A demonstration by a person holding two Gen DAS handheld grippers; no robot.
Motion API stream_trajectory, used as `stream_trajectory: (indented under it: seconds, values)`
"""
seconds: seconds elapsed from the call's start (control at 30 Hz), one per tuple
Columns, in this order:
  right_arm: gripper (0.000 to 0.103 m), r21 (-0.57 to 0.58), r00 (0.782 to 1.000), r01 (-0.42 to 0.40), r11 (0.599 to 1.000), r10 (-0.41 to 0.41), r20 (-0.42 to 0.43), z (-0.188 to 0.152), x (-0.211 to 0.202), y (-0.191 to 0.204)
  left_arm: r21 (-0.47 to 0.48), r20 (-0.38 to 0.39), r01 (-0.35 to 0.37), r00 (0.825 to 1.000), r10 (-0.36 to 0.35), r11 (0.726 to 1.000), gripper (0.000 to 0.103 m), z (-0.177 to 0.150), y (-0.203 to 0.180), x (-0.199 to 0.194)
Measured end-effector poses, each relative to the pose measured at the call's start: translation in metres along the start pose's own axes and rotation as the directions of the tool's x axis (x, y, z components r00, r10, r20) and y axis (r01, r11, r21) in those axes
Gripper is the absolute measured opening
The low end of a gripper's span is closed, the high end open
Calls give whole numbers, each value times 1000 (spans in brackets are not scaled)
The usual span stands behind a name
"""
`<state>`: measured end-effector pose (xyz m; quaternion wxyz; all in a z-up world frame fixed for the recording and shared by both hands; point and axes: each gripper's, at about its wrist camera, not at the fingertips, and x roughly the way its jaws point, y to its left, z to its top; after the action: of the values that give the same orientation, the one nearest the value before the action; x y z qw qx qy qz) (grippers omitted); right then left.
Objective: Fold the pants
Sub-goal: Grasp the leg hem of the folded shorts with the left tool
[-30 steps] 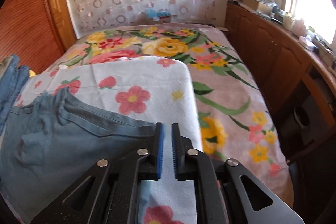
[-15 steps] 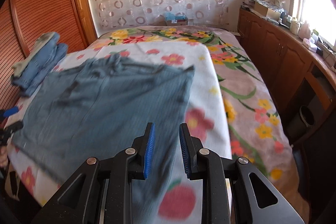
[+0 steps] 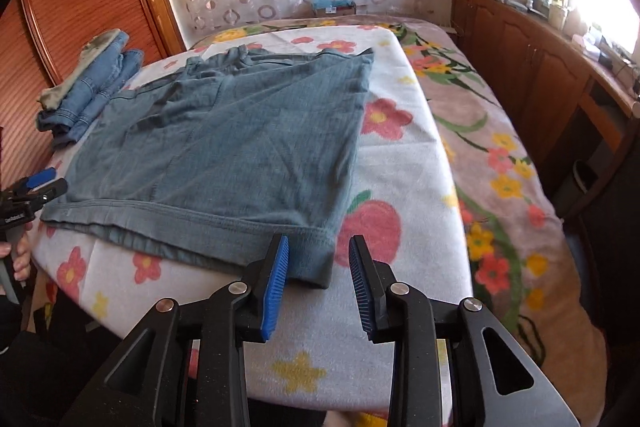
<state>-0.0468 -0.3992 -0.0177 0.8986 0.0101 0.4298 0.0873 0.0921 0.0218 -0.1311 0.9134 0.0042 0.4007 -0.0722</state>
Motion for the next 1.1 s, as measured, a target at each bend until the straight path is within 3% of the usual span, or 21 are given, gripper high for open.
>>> stream_trajectory:
  seconds: [0.07,0.3,0.4,0.53,0.67,0.83,1.1]
  values:
    - [7,-5,1000,4,1000,-4,-4,14,8,6,0,-7,-3,1000,3,1000,103,-1,0,2]
    - [6,-2,1000,-11,1000,11,-10,7,7,4,-16,-8,5,1000,-5,1000,103,-4,6,-1]
    - [6,-1,1000,-4,1000,4,-6,16,17,12,-25,-18,18,1000,-19,1000,97,-6,9,-3]
    - [18,10,999,40,999,-40,34,24,18,19,-23,-20,22,1000,-23,999,93,-11,10,-8]
    - [37,27,995,24,999,-27,101,30,16,25,-42,-10,14,1000,-14,999,88,-16,14,-15]
    - [39,21,986,11,1000,-14,164,34,22,41,-58,-9,3,1000,-3,998,81,-23,18,-21]
    - [41,-11,988,-16,1000,18,156,29,40,60,-77,-17,8,1000,-10,997,62,-36,27,-27]
